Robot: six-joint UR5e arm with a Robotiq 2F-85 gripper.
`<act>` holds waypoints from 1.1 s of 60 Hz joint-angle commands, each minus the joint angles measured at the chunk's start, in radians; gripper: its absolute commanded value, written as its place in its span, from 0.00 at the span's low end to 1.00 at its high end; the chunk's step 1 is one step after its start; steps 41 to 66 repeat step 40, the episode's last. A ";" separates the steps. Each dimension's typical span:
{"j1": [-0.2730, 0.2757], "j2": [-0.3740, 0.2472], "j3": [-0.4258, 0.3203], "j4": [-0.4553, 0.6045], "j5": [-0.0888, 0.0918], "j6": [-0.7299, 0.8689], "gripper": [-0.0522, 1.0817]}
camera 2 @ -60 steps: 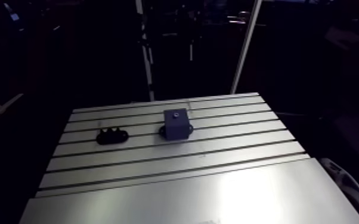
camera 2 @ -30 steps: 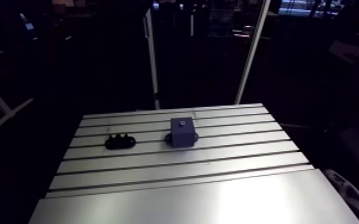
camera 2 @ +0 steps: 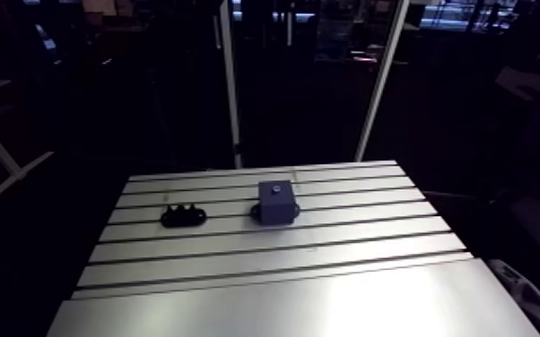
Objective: Pick up the M10 bolt and insert it into the hole until fully seated.
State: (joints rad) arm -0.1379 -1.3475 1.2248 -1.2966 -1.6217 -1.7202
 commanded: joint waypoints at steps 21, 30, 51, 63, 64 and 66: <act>0.029 -0.006 -0.006 -0.006 0.000 0.001 0.06; 0.030 -0.003 -0.009 -0.006 -0.002 0.001 0.06; 0.030 0.000 -0.009 -0.006 -0.002 0.001 0.06; 0.030 0.000 -0.009 -0.006 -0.002 0.001 0.06; 0.030 0.000 -0.009 -0.006 -0.002 0.001 0.06; 0.030 0.000 -0.009 -0.006 -0.002 0.001 0.06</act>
